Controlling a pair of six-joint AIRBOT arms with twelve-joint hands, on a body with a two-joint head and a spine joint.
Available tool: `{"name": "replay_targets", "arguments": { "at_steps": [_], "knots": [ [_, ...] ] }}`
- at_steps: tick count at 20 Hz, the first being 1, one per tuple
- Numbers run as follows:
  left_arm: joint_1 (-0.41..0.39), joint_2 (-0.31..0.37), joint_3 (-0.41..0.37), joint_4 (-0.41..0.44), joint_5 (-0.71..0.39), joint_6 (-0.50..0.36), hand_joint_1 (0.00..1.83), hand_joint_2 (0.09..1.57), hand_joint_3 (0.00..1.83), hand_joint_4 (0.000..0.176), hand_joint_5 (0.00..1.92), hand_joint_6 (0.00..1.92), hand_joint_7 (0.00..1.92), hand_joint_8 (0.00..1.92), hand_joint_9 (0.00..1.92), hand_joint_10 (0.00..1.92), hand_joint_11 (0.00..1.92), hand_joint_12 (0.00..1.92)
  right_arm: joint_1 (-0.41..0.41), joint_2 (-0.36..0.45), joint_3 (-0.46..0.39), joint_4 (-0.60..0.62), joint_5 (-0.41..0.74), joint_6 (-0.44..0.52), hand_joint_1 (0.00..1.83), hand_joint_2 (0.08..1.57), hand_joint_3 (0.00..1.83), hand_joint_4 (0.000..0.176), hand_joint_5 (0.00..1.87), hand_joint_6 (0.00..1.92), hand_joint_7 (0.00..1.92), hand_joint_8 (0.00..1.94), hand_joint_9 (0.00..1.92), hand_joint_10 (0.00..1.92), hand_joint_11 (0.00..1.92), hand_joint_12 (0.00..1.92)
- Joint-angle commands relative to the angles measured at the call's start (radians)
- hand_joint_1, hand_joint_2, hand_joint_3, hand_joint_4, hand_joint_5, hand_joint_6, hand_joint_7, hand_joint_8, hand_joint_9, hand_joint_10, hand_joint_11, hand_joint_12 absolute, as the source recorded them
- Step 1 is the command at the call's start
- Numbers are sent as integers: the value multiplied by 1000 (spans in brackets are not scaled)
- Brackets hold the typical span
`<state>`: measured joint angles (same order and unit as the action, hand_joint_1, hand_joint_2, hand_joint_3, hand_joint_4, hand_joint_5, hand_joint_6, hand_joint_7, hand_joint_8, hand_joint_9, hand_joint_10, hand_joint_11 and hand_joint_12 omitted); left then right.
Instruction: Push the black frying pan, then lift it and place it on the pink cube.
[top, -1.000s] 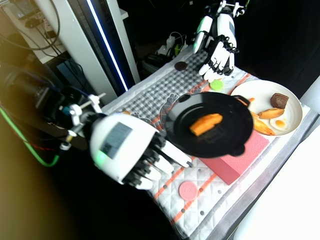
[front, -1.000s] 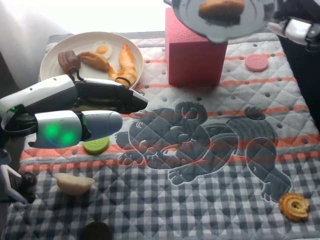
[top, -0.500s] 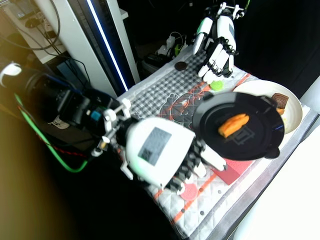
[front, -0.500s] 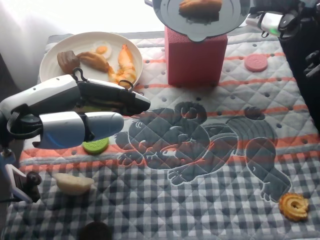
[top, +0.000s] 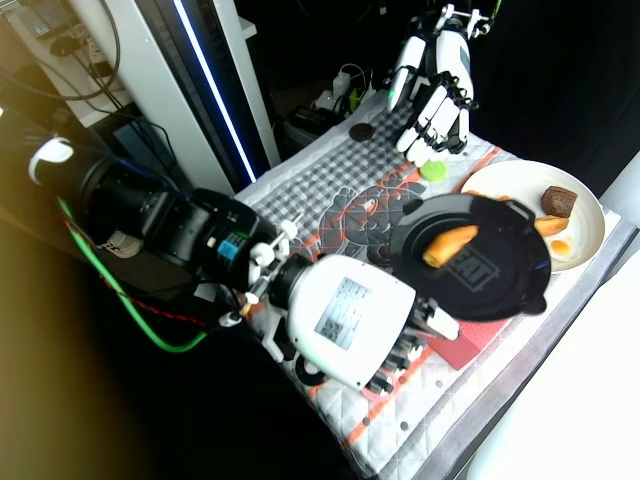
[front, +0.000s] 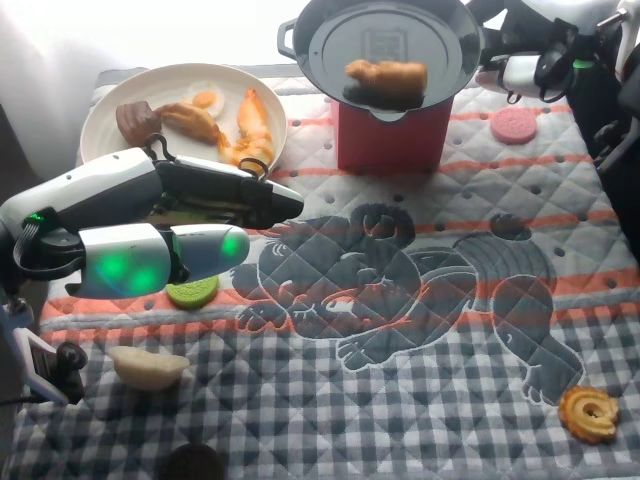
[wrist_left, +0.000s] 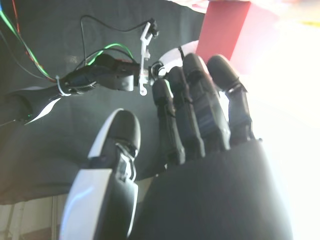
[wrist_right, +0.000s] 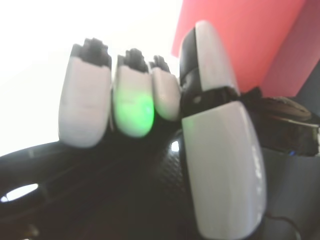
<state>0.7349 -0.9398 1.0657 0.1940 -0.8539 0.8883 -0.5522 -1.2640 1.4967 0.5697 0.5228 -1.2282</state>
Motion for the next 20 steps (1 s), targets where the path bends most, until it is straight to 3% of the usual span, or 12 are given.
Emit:
{"name": "replay_targets", "arguments": {
  "at_steps": [1, 3, 7, 13, 20],
  "knots": [
    [-2, -2, 4, -25, -124, -15, 557, 1385, 2, 0, 635, 64, 595, 4, 553, 82, 0, 1383, 21, 3, 9, -14, 104, 0, 1421, 1293, 14, 176, 1149, 1921, 1355, 1941, 1489, 1921, 1554, 1921],
    [-2, -2, 4, -26, -125, -15, 513, 1390, 3, 0, 635, 59, 596, 4, 558, 79, 0, 1394, 21, 3, 10, -12, 104, 0, 1385, 1294, 11, 176, 1158, 1921, 1386, 1941, 1524, 1921, 1583, 1921],
    [-1, -3, 5, -27, -128, -16, 508, 1393, 2, 0, 622, 46, 573, 0, 525, 55, 0, 1339, 21, 3, 23, 5, 98, 0, 1506, 1265, 0, 176, 1264, 1921, 1497, 1941, 1629, 1921, 1676, 1921],
    [0, -11, 9, -27, -129, -20, 545, 1377, 0, 0, 646, 46, 595, 7, 560, 56, 0, 1369, 38, 3, 49, 34, 74, -20, 1552, 1234, 0, 176, 1280, 1921, 1480, 1941, 1611, 1921, 1661, 1921],
    [3, -12, 10, -29, -135, -23, 495, 1387, 2, 0, 649, 36, 608, 11, 582, 55, 0, 1438, 39, 3, 52, 55, 57, -40, 1442, 1251, 0, 176, 1214, 1921, 1426, 1941, 1565, 1921, 1629, 1921]
  ]
}}
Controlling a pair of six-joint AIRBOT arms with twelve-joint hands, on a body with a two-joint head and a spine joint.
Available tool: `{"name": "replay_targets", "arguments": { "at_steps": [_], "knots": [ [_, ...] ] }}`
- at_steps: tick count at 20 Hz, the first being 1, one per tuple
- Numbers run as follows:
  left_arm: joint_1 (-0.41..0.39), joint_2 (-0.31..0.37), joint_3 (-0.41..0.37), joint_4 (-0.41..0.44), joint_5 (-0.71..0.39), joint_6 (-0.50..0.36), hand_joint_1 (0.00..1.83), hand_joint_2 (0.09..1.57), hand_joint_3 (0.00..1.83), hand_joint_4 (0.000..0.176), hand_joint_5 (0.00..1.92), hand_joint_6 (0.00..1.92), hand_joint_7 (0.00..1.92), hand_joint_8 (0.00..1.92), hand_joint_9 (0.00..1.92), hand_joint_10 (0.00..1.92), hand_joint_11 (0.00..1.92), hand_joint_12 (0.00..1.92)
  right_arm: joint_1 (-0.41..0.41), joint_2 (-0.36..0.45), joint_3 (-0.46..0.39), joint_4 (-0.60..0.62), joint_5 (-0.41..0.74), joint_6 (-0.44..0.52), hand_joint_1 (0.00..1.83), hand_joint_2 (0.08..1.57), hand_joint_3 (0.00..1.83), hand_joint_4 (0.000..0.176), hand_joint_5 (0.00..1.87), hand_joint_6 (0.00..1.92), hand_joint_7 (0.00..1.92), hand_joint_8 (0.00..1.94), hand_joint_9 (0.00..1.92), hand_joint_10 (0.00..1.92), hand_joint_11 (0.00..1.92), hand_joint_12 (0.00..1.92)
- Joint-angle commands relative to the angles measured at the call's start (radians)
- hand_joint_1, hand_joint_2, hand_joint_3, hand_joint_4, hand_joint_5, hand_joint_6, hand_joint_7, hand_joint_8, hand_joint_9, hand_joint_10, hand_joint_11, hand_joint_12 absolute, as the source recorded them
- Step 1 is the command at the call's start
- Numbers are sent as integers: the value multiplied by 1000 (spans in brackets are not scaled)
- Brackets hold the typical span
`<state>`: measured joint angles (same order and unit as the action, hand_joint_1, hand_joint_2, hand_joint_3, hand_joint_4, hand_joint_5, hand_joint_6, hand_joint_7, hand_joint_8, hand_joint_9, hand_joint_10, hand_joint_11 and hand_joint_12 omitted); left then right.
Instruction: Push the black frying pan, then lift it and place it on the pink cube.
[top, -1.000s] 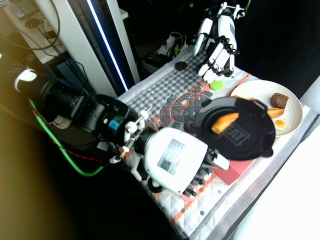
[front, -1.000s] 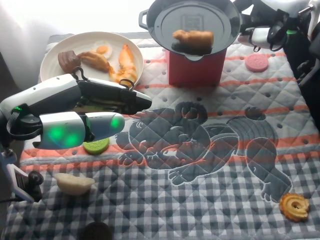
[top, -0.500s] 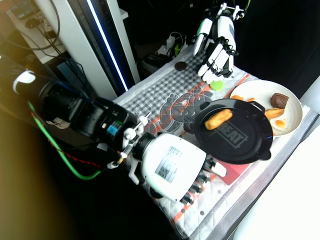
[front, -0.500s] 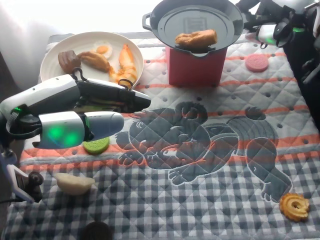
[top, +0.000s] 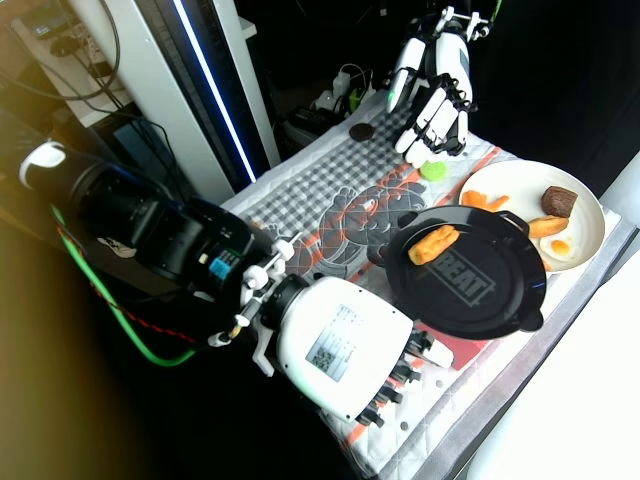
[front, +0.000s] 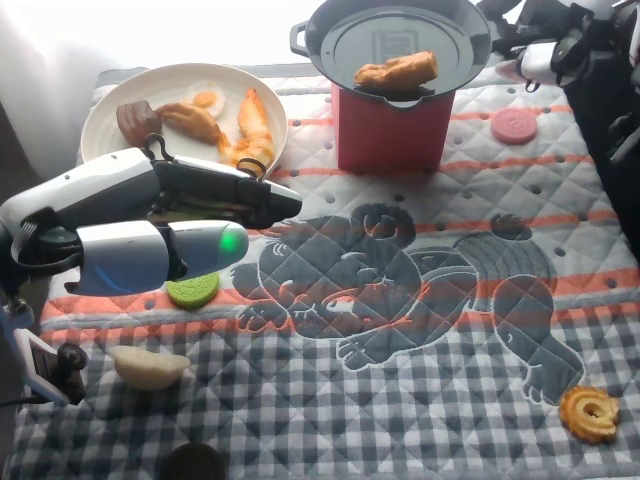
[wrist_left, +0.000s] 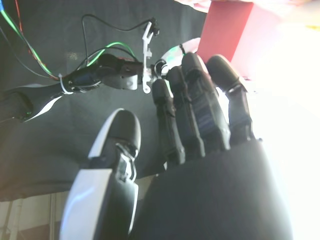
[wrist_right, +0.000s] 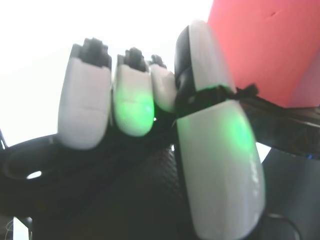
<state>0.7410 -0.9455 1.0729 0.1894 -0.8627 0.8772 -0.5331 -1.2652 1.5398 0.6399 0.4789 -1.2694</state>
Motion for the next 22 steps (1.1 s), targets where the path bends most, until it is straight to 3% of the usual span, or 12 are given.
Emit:
{"name": "replay_targets", "arguments": {
  "at_steps": [1, 2, 3, 4, 5, 6, 7, 11, 17, 19, 20, 22],
  "knots": [
    [-2, -6, 2, -27, -127, -12, 474, 1392, 3, 0, 649, 35, 606, 8, 580, 54, 0, 1464, 20, 4, 8, 8, 92, -30, 1409, 1243, 0, 176, 1149, 1921, 1369, 1941, 1518, 1921, 1590, 1921],
    [-1, -6, 2, -29, -129, -12, 454, 1396, 4, 0, 647, 33, 605, 6, 582, 55, 0, 1477, 20, 4, 8, 20, 87, -55, 1295, 1254, 0, 35, 935, 1921, 1189, 1941, 1371, 1921, 1452, 1921],
    [1, -6, 2, -31, -131, -12, 447, 1395, 3, 0, 647, 33, 607, 7, 583, 55, 0, 1481, 19, 4, 7, 32, 80, -75, 1119, 1329, 42, 0, 544, 1759, 775, 1737, 1014, 1921, 1131, 1921],
    [1, -6, 2, -33, -131, -12, 420, 1404, 6, 0, 635, 27, 591, 2, 566, 48, 0, 1458, 19, 3, 5, 32, 79, -75, 1072, 1370, 27, 0, 422, 1770, 680, 1682, 812, 1921, 951, 1921],
    [2, -6, 2, -34, -133, -12, 419, 1403, 4, 0, 635, 27, 585, 0, 567, 49, 0, 1435, 19, 3, 1, 32, 80, -75, 1040, 1402, 8, 0, 353, 1837, 623, 1634, 605, 1611, 652, 1877],
    [3, -6, 2, -36, -134, -12, 434, 1400, 1, 0, 635, 26, 588, 2, 566, 47, 0, 1421, 19, 4, -3, 32, 80, -75, 1000, 1293, 0, 0, 70, 1400, 292, 1346, 348, 1406, 216, 1783],
    [4, -6, 2, -38, -135, -12, 459, 1397, 0, 0, 638, 27, 599, 6, 576, 51, 0, 1430, 19, 4, -5, 32, 80, -75, 1001, 1270, 0, 0, 24, 1096, 212, 1098, 243, 1280, 42, 1687],
    [6, -6, 1, -44, -138, -12, 441, 1398, 0, 0, 636, 25, 594, 2, 555, 38, 0, 1375, 19, 4, -35, 31, 88, -79, 880, 1201, 0, 23, 110, 154, 229, 247, 101, 928, 0, 1441],
    [13, -2, -4, -55, -140, -12, 447, 1386, 0, 0, 623, 19, 571, 1, 535, 27, 0, 1344, 19, 57, -131, 10, 123, -145, 858, 1175, 0, 58, 12, 0, 110, 1, 14, 593, 0, 1218],
    [16, -1, -6, -60, -142, -12, 490, 1380, 0, 0, 628, 21, 582, 6, 551, 32, 0, 1377, 19, 77, -171, 10, 130, -212, 800, 1199, 1, 86, 0, 0, 7, 0, 0, 229, 0, 731],
    [19, -1, -6, -63, -143, -12, 502, 1376, 0, 0, 635, 25, 593, 9, 561, 36, 0, 1388, 19, 88, -186, 10, 136, -225, 722, 1200, 1, 119, 0, 0, 1, 0, 0, 45, 0, 145],
    [26, 1, -8, -70, -146, -12, 515, 1369, 0, 0, 628, 22, 593, 7, 558, 34, 0, 1400, 19, 109, -210, 10, 147, -233, 697, 1177, 0, 95, 0, 0, 0, 0, 0, 1, 0, 5]
  ]
}}
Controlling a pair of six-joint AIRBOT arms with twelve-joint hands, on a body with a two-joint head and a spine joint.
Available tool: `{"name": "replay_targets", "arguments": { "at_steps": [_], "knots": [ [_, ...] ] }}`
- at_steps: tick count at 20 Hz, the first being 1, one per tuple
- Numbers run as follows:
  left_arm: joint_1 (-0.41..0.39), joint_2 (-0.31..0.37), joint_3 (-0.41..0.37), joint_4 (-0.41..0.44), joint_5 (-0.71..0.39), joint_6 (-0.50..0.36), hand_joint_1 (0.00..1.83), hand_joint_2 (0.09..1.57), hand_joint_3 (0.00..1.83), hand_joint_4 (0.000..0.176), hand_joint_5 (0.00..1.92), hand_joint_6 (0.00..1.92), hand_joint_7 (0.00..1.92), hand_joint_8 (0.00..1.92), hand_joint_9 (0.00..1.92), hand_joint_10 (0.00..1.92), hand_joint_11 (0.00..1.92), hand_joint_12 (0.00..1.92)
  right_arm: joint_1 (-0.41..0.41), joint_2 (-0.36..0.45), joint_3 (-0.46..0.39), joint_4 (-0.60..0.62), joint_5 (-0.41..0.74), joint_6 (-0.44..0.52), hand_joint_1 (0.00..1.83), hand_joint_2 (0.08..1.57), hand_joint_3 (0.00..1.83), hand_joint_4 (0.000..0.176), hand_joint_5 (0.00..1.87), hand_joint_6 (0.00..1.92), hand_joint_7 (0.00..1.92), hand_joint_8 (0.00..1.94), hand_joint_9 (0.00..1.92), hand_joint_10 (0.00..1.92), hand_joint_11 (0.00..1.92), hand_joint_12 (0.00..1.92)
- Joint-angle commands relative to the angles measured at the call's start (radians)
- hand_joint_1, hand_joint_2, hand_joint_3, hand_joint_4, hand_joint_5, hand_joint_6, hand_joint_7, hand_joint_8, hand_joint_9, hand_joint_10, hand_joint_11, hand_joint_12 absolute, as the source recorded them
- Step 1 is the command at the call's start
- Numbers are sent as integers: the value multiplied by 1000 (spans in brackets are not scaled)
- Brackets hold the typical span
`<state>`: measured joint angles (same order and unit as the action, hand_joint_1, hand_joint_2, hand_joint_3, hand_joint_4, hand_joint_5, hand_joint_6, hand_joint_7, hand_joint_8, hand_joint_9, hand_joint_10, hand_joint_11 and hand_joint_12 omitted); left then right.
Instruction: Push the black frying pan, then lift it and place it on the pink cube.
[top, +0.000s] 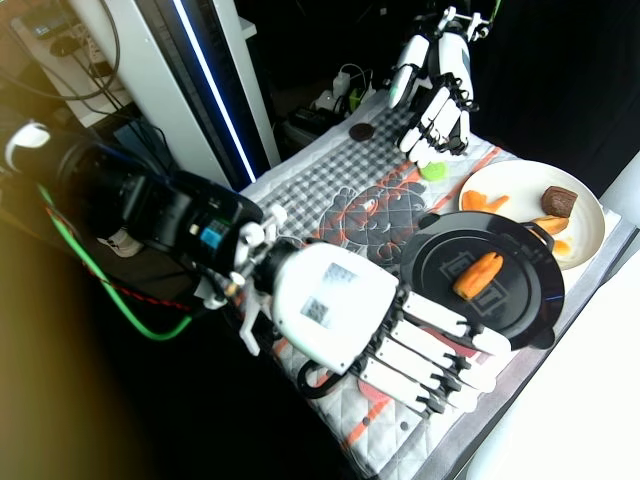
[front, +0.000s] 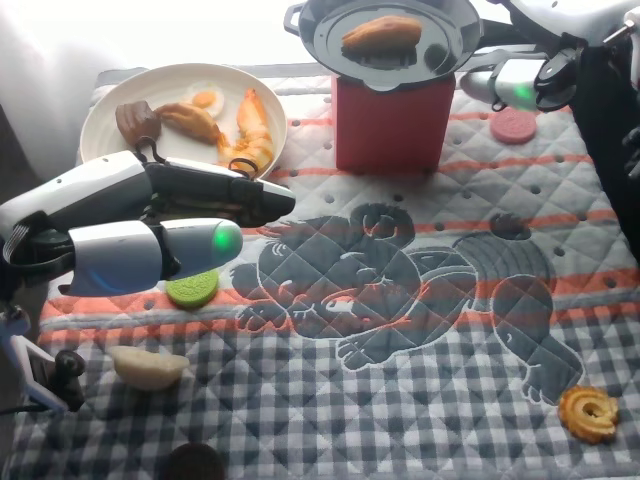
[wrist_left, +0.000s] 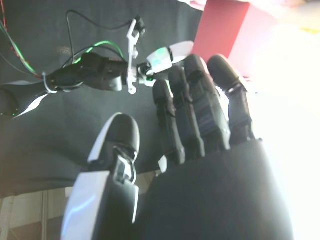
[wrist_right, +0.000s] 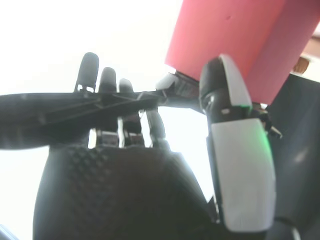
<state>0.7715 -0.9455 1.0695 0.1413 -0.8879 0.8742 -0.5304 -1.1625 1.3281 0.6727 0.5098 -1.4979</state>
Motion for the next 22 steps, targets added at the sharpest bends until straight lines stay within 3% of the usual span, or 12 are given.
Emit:
{"name": "replay_targets", "arguments": {
  "at_steps": [1, 3, 7, 8, 11, 13, 14, 17, 18, 20, 21, 22],
  "knots": [
    [-2, 1, -5, -24, -123, -9, 528, 1367, 0, 2, 625, 20, 587, 3, 548, 29, 0, 1359, 16, 13, -3, -23, 120, -4, 724, 1160, 0, 84, 0, 0, 0, 0, 0, 0, 0, 0],
    [8, 5, -7, -35, -132, -9, 517, 1361, 0, 17, 627, 21, 574, 1, 538, 23, 0, 1317, 11, 54, -50, -40, 148, -4, 719, 1149, 0, 88, 0, 0, 0, 0, 0, 0, 0, 0],
    [19, 20, -21, -50, -146, -5, 533, 1355, 0, 2, 633, 21, 567, 3, 543, 22, 0, 1318, -33, 147, -173, -96, 238, -4, 611, 1109, 0, 74, 0, 0, 0, 0, 0, 0, 0, 0],
    [22, 30, -30, -56, -155, 1, 544, 1355, 0, 0, 640, 23, 574, 5, 549, 23, 0, 1322, -52, 187, -222, -113, 277, -4, 620, 1099, 0, 98, 0, 0, 0, 0, 0, 0, 0, 0],
    [46, 60, -53, -75, -193, 15, 558, 1348, 0, 0, 613, 10, 579, 4, 543, 18, 0, 1379, -130, 292, -372, -198, 412, -4, 653, 1133, 0, 119, 0, 0, 0, 0, 0, 0, 0, 0],
    [64, 87, -74, -92, -228, 35, 555, 1355, 1, 0, 526, 0, 525, 0, 517, 6, 0, 1468, -201, 354, -459, -228, 537, -2, 553, 1128, 0, 99, 0, 0, 0, 0, 0, 0, 0, 0],
    [71, 97, -82, -97, -242, 43, 549, 1352, 0, 0, 409, 0, 434, 0, 452, 0, 0, 1458, -228, 375, -486, -241, 573, 5, 472, 1131, 0, 123, 0, 0, 0, 0, 0, 0, 0, 0],
    [104, 134, -111, -124, -307, 74, 493, 1333, 0, 0, 224, 0, 262, 0, 329, 0, 0, 1362, -341, 442, -540, -295, 704, 132, 461, 1092, 0, 132, 0, 0, 0, 0, 0, 0, 0, 0],
    [113, 148, -123, -134, -328, 86, 425, 1339, 1, 6, 147, 0, 182, 0, 254, 0, 0, 1270, -385, 464, -555, -299, 763, 185, 467, 1079, 0, 155, 0, 0, 0, 0, 0, 0, 0, 0],
    [120, 163, -133, -147, -346, 97, 177, 1319, 0, 0, 16, 0, 18, 0, 25, 1, 0, 376, -477, 500, -586, -299, 867, 215, 533, 1146, 11, 162, 0, 0, 0, 0, 0, 0, 0, 0],
    [122, 167, -133, -154, -353, 96, 113, 1316, 0, 0, 2, 0, 3, 0, 4, 0, 0, 74, -507, 514, -602, -299, 901, 218, 530, 1153, 11, 155, 0, 0, 0, 0, 0, 0, 0, 0],
    [126, 172, -137, -161, -365, 97, 74, 1284, 0, 0, 0, 0, 0, 0, 0, 0, 0, 14, -531, 524, -614, -299, 931, 229, 517, 1147, 7, 129, 0, 0, 0, 0, 0, 0, 0, 0]
  ]
}}
